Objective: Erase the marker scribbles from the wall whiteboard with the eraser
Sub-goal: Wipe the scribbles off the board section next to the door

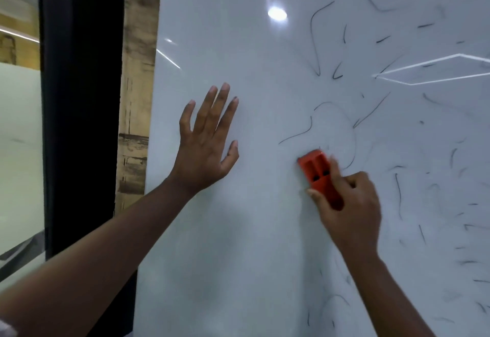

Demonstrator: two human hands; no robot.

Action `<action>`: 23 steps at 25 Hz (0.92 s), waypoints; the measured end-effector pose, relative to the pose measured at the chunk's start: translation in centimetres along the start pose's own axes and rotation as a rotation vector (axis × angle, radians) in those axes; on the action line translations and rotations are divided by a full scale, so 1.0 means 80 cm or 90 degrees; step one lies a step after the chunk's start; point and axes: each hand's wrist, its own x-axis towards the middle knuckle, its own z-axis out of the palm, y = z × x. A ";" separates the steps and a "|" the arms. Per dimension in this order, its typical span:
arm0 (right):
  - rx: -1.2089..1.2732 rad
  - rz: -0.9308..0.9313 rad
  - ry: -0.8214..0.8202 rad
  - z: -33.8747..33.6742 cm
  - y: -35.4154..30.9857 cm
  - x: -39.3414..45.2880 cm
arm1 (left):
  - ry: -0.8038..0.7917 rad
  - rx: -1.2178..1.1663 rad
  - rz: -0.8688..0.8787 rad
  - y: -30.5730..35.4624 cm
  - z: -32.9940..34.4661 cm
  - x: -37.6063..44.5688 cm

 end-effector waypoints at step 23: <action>0.137 0.088 0.036 -0.043 0.003 0.169 | 0.007 -0.001 0.007 0.006 -0.009 0.005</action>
